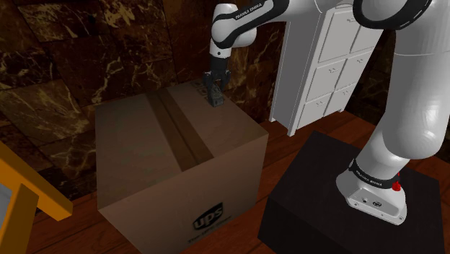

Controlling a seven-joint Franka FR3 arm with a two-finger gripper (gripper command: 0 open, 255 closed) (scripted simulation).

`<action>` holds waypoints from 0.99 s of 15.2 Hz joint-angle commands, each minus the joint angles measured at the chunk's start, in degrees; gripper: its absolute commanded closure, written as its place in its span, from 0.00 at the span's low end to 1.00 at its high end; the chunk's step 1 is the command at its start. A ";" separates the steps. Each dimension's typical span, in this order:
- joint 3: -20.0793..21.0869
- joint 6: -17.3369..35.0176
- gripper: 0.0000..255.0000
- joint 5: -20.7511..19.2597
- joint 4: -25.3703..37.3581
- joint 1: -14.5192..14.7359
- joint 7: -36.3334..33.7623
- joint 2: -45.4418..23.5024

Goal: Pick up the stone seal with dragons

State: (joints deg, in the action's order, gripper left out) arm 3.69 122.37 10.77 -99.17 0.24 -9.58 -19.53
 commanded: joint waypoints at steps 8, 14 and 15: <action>0.00 -0.75 1.00 -0.06 0.62 0.01 -0.12 0.04; -0.07 -4.77 1.00 -0.36 3.28 -0.03 -0.84 1.46; -0.08 -5.45 1.00 -0.41 3.77 -0.04 -0.96 1.65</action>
State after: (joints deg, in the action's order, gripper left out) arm 3.63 117.54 10.37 -95.48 0.25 -10.51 -18.41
